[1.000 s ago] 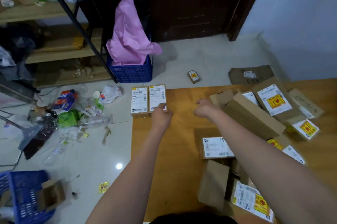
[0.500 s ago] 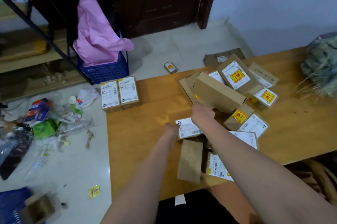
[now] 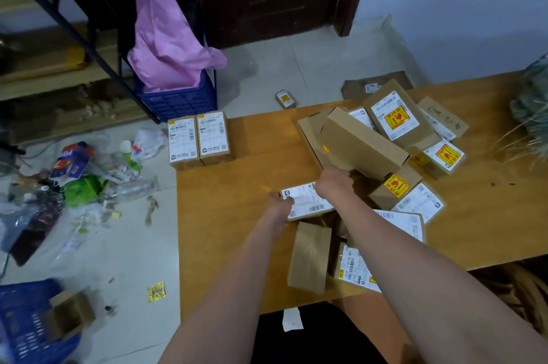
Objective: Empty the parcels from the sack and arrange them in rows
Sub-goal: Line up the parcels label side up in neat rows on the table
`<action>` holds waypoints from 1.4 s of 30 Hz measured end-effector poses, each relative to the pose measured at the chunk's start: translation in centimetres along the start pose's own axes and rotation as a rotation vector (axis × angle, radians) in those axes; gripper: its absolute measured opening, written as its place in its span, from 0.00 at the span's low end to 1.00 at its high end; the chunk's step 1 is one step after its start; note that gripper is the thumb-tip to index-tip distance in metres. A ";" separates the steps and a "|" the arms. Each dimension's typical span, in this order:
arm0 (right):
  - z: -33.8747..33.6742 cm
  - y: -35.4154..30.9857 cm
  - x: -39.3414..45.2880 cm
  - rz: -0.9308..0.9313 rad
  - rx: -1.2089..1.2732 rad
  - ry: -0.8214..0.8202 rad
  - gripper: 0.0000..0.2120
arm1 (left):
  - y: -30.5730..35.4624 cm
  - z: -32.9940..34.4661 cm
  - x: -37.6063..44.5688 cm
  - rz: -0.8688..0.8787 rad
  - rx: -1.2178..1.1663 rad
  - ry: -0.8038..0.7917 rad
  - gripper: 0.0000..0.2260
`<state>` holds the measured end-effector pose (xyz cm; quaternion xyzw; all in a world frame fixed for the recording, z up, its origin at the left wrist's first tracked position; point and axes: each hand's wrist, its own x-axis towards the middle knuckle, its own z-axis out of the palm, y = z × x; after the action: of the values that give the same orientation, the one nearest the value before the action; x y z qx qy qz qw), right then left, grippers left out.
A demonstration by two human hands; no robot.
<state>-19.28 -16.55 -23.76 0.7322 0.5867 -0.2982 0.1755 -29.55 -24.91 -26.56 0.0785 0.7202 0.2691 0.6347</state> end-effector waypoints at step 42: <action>0.1 -16.4 9.0 -0.128 0.657 -0.281 0.17 | 10.6 -21.0 8.4 0.405 0.569 0.708 0.29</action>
<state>-33.91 -5.72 -28.09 0.6631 0.4745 -0.5788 -0.0091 -53.58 -18.15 -27.69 0.2907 0.9068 0.1898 0.2393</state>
